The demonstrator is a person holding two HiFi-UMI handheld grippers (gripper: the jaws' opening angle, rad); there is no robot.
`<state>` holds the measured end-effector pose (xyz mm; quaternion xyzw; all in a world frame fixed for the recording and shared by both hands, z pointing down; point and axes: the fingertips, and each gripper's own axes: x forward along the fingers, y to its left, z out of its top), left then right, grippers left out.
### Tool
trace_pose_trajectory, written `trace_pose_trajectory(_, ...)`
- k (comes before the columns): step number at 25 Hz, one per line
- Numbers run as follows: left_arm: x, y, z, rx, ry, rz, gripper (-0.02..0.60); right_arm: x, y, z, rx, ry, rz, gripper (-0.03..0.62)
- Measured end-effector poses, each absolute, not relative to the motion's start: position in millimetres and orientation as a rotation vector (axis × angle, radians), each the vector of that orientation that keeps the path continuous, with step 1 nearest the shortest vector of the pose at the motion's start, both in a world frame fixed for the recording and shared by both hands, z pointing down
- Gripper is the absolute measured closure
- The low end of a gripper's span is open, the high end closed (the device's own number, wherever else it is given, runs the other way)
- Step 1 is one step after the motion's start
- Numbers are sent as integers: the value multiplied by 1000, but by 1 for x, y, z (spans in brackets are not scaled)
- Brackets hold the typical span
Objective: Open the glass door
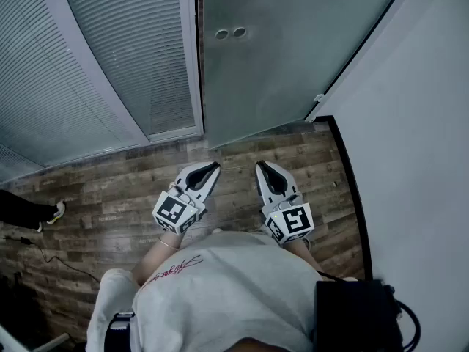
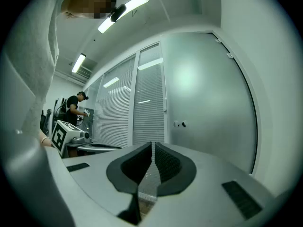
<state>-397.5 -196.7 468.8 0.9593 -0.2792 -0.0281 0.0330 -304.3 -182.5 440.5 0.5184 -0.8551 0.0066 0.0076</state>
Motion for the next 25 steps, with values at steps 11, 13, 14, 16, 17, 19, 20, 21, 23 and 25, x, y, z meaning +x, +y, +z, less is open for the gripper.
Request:
trace_pose_trajectory(11,-397,-194,473,2980,-859,-43,548,-309,-182,439,1613,-2666,28,560)
trace_pose_trajectory(13,-397,-195,472,2962,-856,-50,548,-308,-182,439,1609,-2661,24,560)
trace_pose_trajectory(14,-396,-196,471,2957,-854,-53,548,-307,-182,438,1610,-2660,23,560)
trace_pose_trajectory(16,-395,-197,472,2954,-857,-59,548,-305,-184,439,1617,-2661,33,560)
trace_pose_trajectory(17,-396,-198,472,2953,-859,-60,548,-303,-185,440,1623,-2660,47,560)
trace_pose_trajectory(19,-397,-202,474,2945,-866,-59,548,-300,-191,443,1635,-2657,82,560)
trace_pose_trajectory(20,-398,-203,474,2940,-870,-57,548,-299,-194,445,1640,-2656,98,560)
trace_pose_trajectory(21,-399,-205,475,2934,-876,-55,548,-298,-196,446,1644,-2657,111,560)
trace_pose_trajectory(23,-400,-209,477,2922,-890,-56,548,-297,-203,447,1648,-2656,118,559)
trace_pose_trajectory(25,-403,-219,479,2911,-906,-56,548,-298,-216,447,1649,-2645,101,559)
